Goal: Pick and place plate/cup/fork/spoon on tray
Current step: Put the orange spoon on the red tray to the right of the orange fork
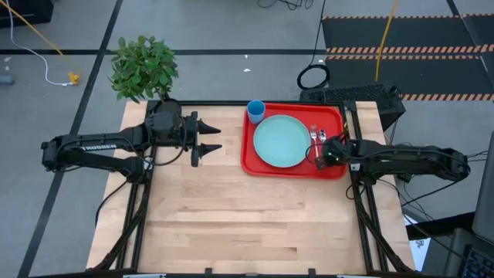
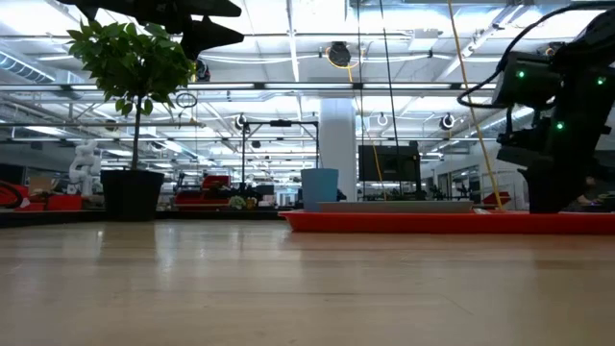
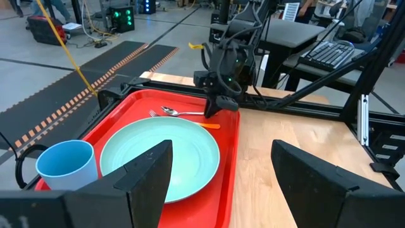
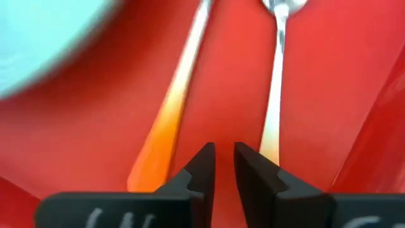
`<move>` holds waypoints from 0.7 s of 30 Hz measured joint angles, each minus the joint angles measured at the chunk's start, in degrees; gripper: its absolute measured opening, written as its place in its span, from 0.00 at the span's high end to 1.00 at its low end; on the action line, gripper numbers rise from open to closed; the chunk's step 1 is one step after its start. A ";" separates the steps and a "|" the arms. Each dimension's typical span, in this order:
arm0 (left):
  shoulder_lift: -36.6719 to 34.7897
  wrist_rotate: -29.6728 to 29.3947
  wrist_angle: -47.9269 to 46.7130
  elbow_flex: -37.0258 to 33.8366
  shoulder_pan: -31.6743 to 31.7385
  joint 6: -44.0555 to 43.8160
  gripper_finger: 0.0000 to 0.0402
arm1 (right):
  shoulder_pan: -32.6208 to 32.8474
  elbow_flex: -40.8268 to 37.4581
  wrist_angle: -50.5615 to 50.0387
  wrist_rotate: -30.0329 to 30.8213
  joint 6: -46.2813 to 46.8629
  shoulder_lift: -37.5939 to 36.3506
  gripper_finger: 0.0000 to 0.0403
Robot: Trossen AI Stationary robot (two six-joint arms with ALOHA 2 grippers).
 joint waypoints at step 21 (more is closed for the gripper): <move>0.00 -0.02 0.02 0.00 0.00 -0.18 0.33 | 3.38 2.65 -12.82 -2.03 3.92 0.80 1.00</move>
